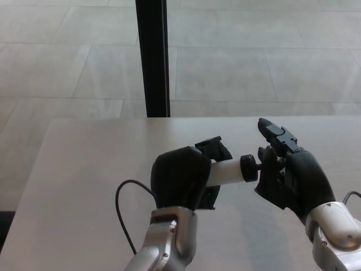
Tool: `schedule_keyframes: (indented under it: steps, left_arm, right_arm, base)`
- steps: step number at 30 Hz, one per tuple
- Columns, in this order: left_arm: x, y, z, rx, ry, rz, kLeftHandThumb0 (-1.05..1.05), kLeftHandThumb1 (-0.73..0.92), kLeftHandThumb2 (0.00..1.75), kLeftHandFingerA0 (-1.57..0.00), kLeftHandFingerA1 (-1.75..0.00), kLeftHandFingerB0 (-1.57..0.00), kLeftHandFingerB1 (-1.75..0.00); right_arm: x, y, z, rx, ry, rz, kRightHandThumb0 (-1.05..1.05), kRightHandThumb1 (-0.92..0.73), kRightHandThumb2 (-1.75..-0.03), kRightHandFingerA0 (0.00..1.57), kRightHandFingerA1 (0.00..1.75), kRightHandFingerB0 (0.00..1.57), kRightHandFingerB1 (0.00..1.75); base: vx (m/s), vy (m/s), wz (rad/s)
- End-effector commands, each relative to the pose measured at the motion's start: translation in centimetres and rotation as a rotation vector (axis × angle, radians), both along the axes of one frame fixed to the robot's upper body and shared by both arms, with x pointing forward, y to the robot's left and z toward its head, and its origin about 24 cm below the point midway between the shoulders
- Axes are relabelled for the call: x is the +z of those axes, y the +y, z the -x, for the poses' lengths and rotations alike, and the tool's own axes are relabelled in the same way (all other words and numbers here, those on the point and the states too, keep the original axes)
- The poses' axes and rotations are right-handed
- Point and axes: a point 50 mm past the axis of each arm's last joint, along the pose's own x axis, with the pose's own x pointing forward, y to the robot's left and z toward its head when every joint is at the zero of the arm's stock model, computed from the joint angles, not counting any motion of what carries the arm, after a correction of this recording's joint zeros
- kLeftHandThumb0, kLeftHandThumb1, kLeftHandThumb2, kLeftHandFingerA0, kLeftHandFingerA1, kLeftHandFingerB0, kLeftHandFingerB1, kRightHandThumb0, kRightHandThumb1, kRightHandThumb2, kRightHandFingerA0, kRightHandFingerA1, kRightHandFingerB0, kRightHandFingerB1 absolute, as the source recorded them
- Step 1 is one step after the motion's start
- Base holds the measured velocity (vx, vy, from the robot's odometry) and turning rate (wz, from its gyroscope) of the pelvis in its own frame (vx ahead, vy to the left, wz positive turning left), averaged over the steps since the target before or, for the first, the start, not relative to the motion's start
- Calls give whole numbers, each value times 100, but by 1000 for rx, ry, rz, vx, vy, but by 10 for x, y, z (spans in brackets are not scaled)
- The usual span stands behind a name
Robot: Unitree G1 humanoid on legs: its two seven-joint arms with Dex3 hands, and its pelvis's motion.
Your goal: The robot uses its left hand to lift the air pump kept on the middle of the desk and use the right hand to compress the handle
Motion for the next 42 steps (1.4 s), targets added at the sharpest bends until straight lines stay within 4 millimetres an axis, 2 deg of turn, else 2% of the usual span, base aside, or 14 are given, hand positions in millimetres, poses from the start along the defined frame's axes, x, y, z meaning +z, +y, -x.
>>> schedule_keyframes:
  steps: [1,3,6,8,12,16,23,25,26,27,28,39,41,42]
  left_arm:
    - [9,-4,-9,17,-29,-101,-29,54,98,-118,-129,-87,-96]
    - [13,-4,-13,9,-30,-108,-54,77,67,-91,-174,-78,-103]
    - [15,-5,-15,12,-11,-96,-43,51,92,-127,-143,-88,-110]
    - [14,-3,-15,13,-20,-114,-37,77,64,-96,-160,-80,-115]
    - [2,11,-9,31,0,-137,-5,44,123,-99,-152,-92,-109]
    - [-17,31,-2,65,98,-179,-15,48,119,-132,-148,-97,-121]
    - [-47,58,11,5,286,-331,-10,49,112,-94,-175,-81,-135]
    - [-52,60,14,-49,334,-354,-19,49,109,-123,-139,-92,-114]
    - [-55,60,16,-65,361,-362,-14,55,97,-90,-165,-82,-113]
    - [-63,58,20,-103,441,-357,-20,67,88,-85,-151,-79,-96]
    - [-67,56,22,-121,492,-351,-24,70,84,-80,-148,-68,-92]
    - [-63,46,15,-195,727,-595,-69,63,59,-25,-56,-25,-34]
    - [-61,46,13,-177,745,-627,-39,30,94,-4,-54,0,-50]
    - [-60,46,13,-171,748,-626,-82,48,89,-6,-52,-7,-33]
  right_arm:
    - [2,-1,-2,9,-13,-3,-96,-89,-128,0,14,0,15]
    - [1,-2,-1,4,7,-7,-100,-88,-128,0,13,0,11]
    - [-1,-1,-1,2,8,-2,-92,-84,-126,0,21,0,19]
    - [-2,-2,0,1,13,-2,-99,-89,-128,0,15,0,14]
    - [0,-20,1,-29,-18,39,-92,-92,-86,0,18,0,15]
    - [5,-54,5,-83,-6,51,-96,-88,-127,0,15,0,8]
    - [17,-109,5,-261,-40,137,-97,-85,-124,3,29,4,21]
    - [20,-115,5,-305,-44,122,-84,-78,-120,4,37,9,34]
    - [20,-117,6,-325,-45,115,-85,-92,-80,4,40,16,32]
    - [19,-118,6,-353,-45,105,-35,-54,-114,4,54,0,48]
    - [18,-119,6,-362,-46,101,-80,-92,-76,9,44,20,35]
    - [15,-107,2,-326,-49,96,-77,-92,-74,14,49,25,37]
    - [15,-106,3,-324,-49,96,-76,-92,-74,14,50,26,37]
    - [15,-106,3,-324,-49,101,-77,-92,-74,14,51,26,38]
  base:
    - [0,0,0]
    - [0,0,0]
    - [0,0,0]
    - [0,0,0]
    - [0,0,0]
    - [0,0,0]
    - [0,0,0]
    - [0,0,0]
    - [0,0,0]
    - [0,0,0]
    - [0,0,0]
    - [0,0,0]
    - [0,0,0]
    - [0,0,0]
